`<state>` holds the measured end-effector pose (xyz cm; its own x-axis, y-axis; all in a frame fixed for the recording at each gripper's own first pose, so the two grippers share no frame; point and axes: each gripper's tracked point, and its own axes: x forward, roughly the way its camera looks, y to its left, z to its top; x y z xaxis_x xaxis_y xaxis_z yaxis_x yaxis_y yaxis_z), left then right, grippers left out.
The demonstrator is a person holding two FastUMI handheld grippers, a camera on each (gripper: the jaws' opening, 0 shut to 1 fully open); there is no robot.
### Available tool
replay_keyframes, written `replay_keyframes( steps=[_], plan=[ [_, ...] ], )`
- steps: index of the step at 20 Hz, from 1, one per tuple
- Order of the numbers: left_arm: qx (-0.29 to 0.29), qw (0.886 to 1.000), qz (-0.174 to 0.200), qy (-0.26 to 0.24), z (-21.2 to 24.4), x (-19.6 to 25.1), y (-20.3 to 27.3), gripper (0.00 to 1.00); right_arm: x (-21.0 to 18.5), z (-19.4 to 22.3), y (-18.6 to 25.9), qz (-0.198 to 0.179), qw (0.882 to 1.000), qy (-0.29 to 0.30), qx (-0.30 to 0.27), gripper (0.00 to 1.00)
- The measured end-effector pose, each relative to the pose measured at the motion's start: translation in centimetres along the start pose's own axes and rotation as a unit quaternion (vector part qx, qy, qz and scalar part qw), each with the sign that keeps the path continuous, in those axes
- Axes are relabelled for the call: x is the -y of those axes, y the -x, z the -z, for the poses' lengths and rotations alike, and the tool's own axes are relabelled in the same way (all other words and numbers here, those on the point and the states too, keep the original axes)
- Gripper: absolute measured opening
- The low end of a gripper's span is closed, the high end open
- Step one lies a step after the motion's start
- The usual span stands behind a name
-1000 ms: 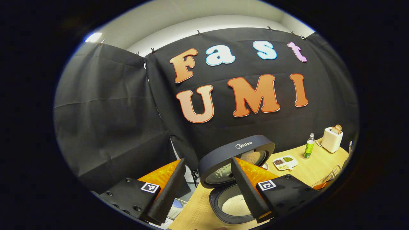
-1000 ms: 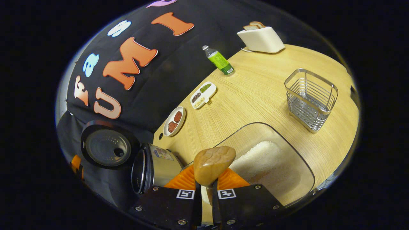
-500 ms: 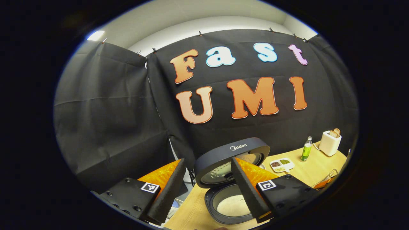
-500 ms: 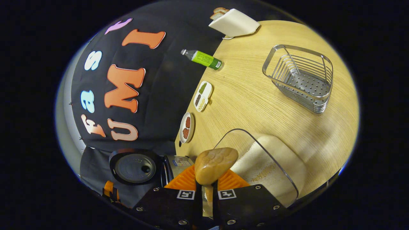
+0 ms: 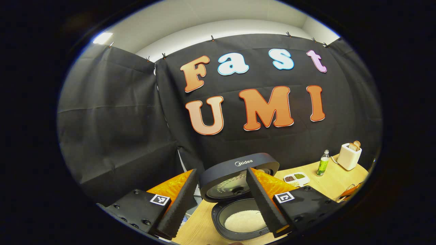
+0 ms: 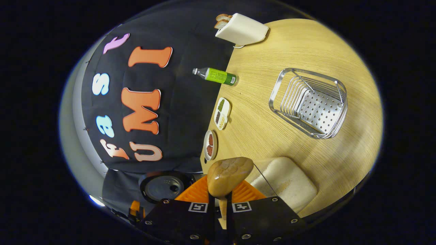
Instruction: Close the left gripper, press the button to open the rice cooker; take a wooden spoon from the chopstick holder with the right hand, scoop a spoonful of rice and pour it into the rice cooker, then put the wooden spoon back into the chopstick holder.
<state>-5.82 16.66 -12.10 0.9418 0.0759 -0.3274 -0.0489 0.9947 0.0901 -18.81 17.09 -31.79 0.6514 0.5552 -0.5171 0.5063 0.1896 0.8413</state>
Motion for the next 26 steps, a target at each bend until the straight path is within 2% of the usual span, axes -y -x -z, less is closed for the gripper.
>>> replay_keyframes(
  steps=[2,3,4,5,8,12,20,22,23,24,26],
  plan=[
    [0.000,1.000,-0.008,0.003,0.0,-0.1,0.2,0.87,-1.4,-0.7,0.5,-0.028,0.999,-0.039,-0.002,0.12],
    [-0.001,1.000,-0.011,0.006,0.0,-0.2,0.2,1.00,-2.1,-1.0,0.6,-0.042,0.997,-0.060,-0.003,0.12],
    [-0.002,1.000,-0.014,0.008,0.0,-0.1,0.3,0.96,-3.0,-1.4,0.7,-0.056,0.995,-0.081,-0.003,0.12],
    [-0.002,1.000,-0.017,0.011,0.0,0.0,0.3,0.87,-3.8,-1.6,0.6,-0.069,0.993,-0.099,-0.005,0.12],
    [-0.001,1.000,-0.023,0.018,-0.1,0.1,0.6,0.87,-6.5,-1.6,0.7,-0.104,0.984,-0.142,-0.021,0.12],
    [0.005,0.999,-0.037,0.028,-0.3,-0.1,1.0,0.87,-10.6,0.0,-0.1,-0.131,0.978,-0.153,-0.053,0.12],
    [0.012,0.996,-0.083,0.028,0.0,-3.1,2.1,0.87,-15.7,2.3,-4.7,-0.133,0.977,-0.132,-0.099,0.12],
    [0.011,0.995,-0.095,0.028,0.5,-4.1,2.5,1.00,-16.4,3.1,-5.9,-0.126,0.979,-0.122,-0.109,0.12],
    [0.010,0.994,-0.102,0.028,0.7,-4.7,2.5,0.96,-16.7,3.5,-6.6,-0.122,0.979,-0.118,-0.113,0.12],
    [0.009,0.994,-0.108,0.028,0.9,-5.3,2.6,1.00,-17.2,4.2,-7.4,-0.120,0.979,-0.113,-0.118,0.12],
    [0.006,0.992,-0.120,0.028,1.3,-6.4,2.8,0.92,-18.3,5.3,-8.7,-0.117,0.979,-0.107,-0.129,0.12]
  ],
)
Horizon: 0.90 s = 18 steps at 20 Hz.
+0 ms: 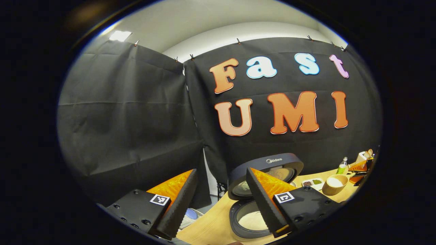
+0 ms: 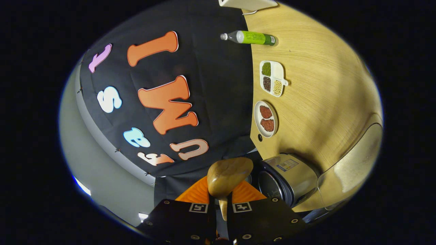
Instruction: Close the left gripper, press the button to open the rice cooker; take a wooden spoon from the chopstick holder with the right hand, scoop a spoonful of rice and pour it into the rice cooker, then put the wooden spoon back into the chopstick holder.
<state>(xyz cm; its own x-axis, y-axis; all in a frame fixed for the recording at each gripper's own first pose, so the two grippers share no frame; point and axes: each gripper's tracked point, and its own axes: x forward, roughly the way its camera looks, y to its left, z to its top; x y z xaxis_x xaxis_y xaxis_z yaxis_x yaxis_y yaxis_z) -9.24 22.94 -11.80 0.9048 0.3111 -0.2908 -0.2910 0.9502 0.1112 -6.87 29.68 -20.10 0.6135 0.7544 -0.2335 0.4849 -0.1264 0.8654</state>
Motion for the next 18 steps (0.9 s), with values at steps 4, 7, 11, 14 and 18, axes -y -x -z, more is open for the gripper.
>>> replay_keyframes(
  steps=[4,7,11,14,18],
  plan=[
    [-0.006,1.000,-0.024,0.003,1.0,-2.3,0.3,0.87,0.4,1.8,-3.9,0.018,0.999,0.024,-0.021,0.12],
    [-0.012,0.999,-0.039,0.005,1.7,-3.6,0.2,0.87,1.1,3.0,-6.4,0.036,0.998,0.048,-0.033,0.12],
    [-0.021,0.998,-0.058,0.008,2.6,-5.3,0.4,0.88,1.5,4.0,-9.0,0.065,0.990,0.118,-0.027,0.12],
    [-0.027,0.997,-0.068,0.008,3.3,-6.4,0.4,0.88,1.6,4.1,-10.1,0.085,0.972,0.220,-0.018,0.12],
    [-0.035,0.996,-0.076,0.014,4.0,-7.1,0.2,0.96,0.6,5.3,-11.2,0.086,0.937,0.340,-0.011,0.12]
  ],
)
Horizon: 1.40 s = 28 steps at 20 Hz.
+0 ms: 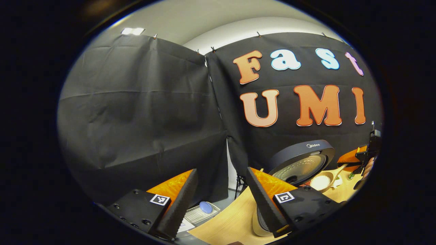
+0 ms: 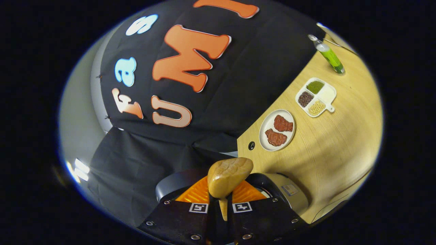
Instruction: Close the left gripper, press the button to open the rice cooker; take a wooden spoon from the chopstick holder with the right hand, scoop a spoonful of rice and pour it into the rice cooker, then put the wooden spoon back into the chopstick holder.
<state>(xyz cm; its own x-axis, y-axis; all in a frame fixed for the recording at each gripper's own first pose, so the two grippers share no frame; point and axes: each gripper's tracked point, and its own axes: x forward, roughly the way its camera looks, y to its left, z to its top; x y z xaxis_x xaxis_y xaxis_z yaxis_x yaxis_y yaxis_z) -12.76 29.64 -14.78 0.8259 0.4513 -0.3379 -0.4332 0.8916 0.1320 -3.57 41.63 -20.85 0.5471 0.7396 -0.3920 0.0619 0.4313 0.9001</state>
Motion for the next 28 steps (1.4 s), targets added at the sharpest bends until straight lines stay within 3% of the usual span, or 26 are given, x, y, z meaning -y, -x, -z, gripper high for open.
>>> replay_keyframes(
  steps=[2,4,5,6,9,10,11,17,18,22,25,27,28],
  plan=[
    [-0.002,1.000,-0.002,0.003,0.2,-0.1,0.0,1.00,-0.3,0.7,-0.2,0.007,0.998,0.056,0.003,0.12],
    [-0.002,1.000,-0.001,0.001,0.3,-0.1,-0.3,0.96,-0.7,1.3,-0.7,0.017,0.993,0.114,0.009,0.12],
    [-0.005,1.000,-0.002,-0.002,0.5,-0.2,-0.5,0.88,-0.8,1.7,-0.8,0.018,0.990,0.137,0.007,0.12],
    [-0.007,1.000,-0.003,-0.004,0.7,0.0,-0.7,0.96,-1.0,2.0,-1.0,0.017,0.988,0.154,0.005,0.12],
    [-0.011,1.000,-0.002,0.000,1.1,0.0,-0.8,0.96,-1.8,2.3,-1.5,0.015,0.981,0.194,0.008,0.12],
    [-0.011,1.000,-0.002,0.001,1.2,-0.1,-0.8,0.88,-2.1,2.4,-1.6,0.016,0.977,0.210,0.011,0.12],
    [-0.012,1.000,-0.002,0.001,1.3,-0.2,-0.8,0.96,-2.2,2.4,-1.5,0.016,0.974,0.224,0.013,0.12],
    [-0.016,1.000,-0.003,0.003,2.0,-0.3,-1.1,0.96,-3.0,3.4,-1.7,0.009,0.960,0.279,0.017,0.12],
    [-0.016,1.000,-0.003,0.003,1.9,-0.3,-1.2,1.00,-3.1,3.6,-1.6,0.009,0.956,0.291,0.017,0.12],
    [-0.018,1.000,-0.002,0.002,2.2,-0.4,-1.3,0.96,-3.4,4.5,-1.7,0.007,0.943,0.332,0.014,0.12],
    [-0.020,1.000,-0.001,0.001,2.5,-0.3,-1.6,0.96,-3.9,5.0,-1.7,0.001,0.930,0.368,0.016,0.12],
    [-0.021,1.000,-0.001,0.001,2.6,-0.4,-1.6,1.00,-4.3,5.5,-1.8,-0.003,0.915,0.403,0.018,0.12],
    [-0.022,1.000,-0.001,0.002,2.6,-0.5,-1.7,0.96,-4.5,5.9,-1.8,-0.005,0.906,0.424,0.018,0.12]
  ],
)
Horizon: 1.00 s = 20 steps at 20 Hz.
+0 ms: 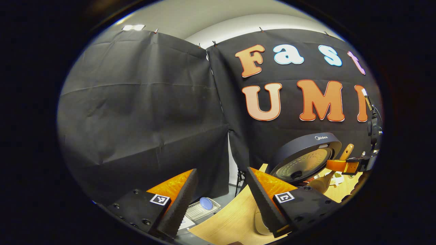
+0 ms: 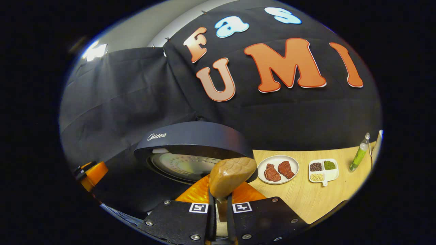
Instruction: Close the left gripper, press the button to open the rice cooker; take a wooden spoon from the chopstick holder with the right hand, scoop a spoonful of rice and pour it into the rice cooker, then put the wooden spoon back into the chopstick holder.
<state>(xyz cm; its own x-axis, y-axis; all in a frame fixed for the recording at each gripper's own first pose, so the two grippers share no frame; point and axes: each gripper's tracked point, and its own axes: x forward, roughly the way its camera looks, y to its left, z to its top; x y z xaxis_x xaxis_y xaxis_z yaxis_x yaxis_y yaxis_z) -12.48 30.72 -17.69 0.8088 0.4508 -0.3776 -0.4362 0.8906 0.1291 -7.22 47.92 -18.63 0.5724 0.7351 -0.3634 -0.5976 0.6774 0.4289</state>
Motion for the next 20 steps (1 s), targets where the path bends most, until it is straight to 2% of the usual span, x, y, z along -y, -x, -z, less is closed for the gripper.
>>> replay_keyframes(
  steps=[1,2,3,4,7,14,17,20],
  plan=[
    [-0.001,1.000,0.000,0.001,0.1,0.0,0.0,1.00,-0.4,0.1,0.1,-0.003,1.000,0.023,0.002,0.12],
    [-0.002,1.000,0.000,0.001,0.3,-0.1,0.1,0.96,-0.8,0.2,0.0,-0.006,0.999,0.045,0.004,0.12],
    [-0.003,1.000,0.000,0.001,0.5,-0.1,0.1,1.00,-1.3,0.3,0.1,-0.011,0.998,0.059,0.005,0.12],
    [-0.004,1.000,0.000,0.002,0.5,-0.3,0.2,0.96,-1.7,0.5,0.0,-0.014,0.997,0.074,0.006,0.12],
    [-0.005,1.000,-0.001,0.002,0.7,-0.4,0.3,0.96,-3.0,0.7,0.1,-0.026,0.992,0.123,0.012,0.12],
    [-0.008,1.000,-0.004,0.001,0.8,-0.6,0.4,0.96,-4.9,0.3,0.4,-0.041,0.979,0.193,0.043,0.12],
    [-0.009,1.000,-0.003,0.000,0.8,-0.5,0.6,0.96,-5.2,0.1,0.8,-0.047,0.977,0.202,0.048,0.12],
    [-0.005,1.000,-0.004,-0.004,0.6,-0.4,1.0,0.96,-4.4,0.0,1.6,-0.045,0.984,0.167,0.045,0.12]
  ],
)
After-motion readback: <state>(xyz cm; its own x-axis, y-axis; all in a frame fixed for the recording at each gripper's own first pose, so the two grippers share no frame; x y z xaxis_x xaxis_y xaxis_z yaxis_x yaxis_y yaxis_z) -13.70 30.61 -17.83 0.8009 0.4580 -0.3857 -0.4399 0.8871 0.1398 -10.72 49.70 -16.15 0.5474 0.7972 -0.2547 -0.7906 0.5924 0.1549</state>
